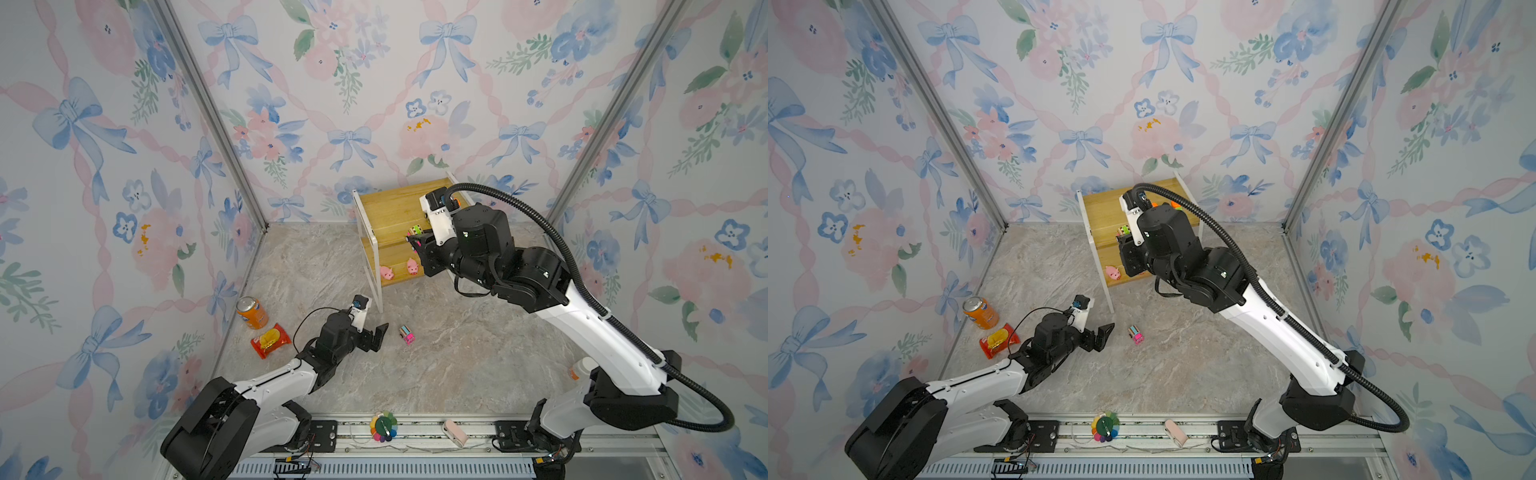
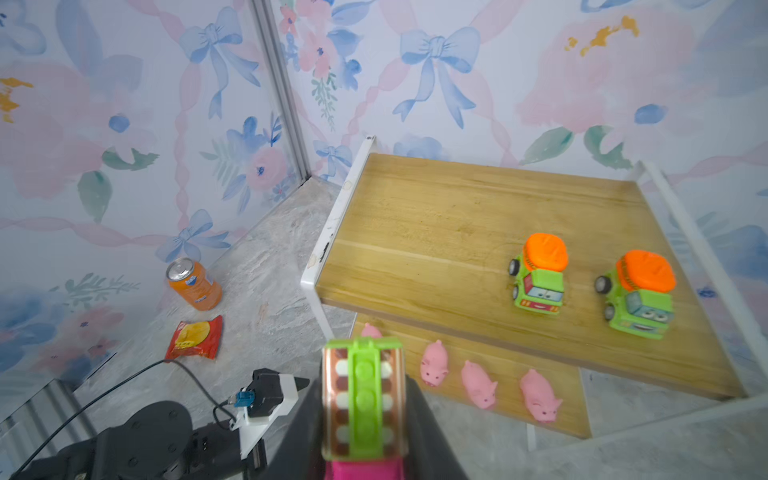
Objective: Place and organize the plastic toys onto the shelf
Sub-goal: 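Lift the pink truck with the right gripper up over the top shelf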
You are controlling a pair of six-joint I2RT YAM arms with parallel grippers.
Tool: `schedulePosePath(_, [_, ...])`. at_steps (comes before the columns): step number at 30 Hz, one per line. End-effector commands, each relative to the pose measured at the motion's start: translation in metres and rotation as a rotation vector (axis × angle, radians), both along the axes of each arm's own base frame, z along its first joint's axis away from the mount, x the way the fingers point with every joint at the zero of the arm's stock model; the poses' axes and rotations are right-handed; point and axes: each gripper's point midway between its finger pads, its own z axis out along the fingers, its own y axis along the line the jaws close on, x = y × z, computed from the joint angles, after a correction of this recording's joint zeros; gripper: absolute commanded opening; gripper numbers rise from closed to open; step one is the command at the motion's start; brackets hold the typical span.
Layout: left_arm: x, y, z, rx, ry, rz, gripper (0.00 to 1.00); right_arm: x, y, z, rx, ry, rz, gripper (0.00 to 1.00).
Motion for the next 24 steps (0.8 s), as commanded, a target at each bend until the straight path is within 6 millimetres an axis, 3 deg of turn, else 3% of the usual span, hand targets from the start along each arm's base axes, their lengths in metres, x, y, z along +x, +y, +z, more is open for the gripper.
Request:
schedulePosePath(1, [0.0,-0.005,0.004,0.002,-0.009,-0.03,0.98,0.029,-0.01,-0.005,-0.101,-0.071,-0.151,0.29])
schedulePosePath(3, [-0.001,-0.006,0.004,0.001,-0.01,-0.034,0.98,0.039,-0.01,-0.001,-0.104,-0.101,-0.189,0.29])
schedulePosePath(14, [-0.002,-0.005,0.008,-0.006,-0.023,-0.032,0.98,0.091,-0.007,-0.027,-0.123,-0.069,-0.246,0.29])
schedulePosePath(24, [-0.001,-0.006,0.008,-0.011,-0.018,-0.034,0.98,0.113,-0.009,-0.045,-0.136,-0.027,-0.249,0.33])
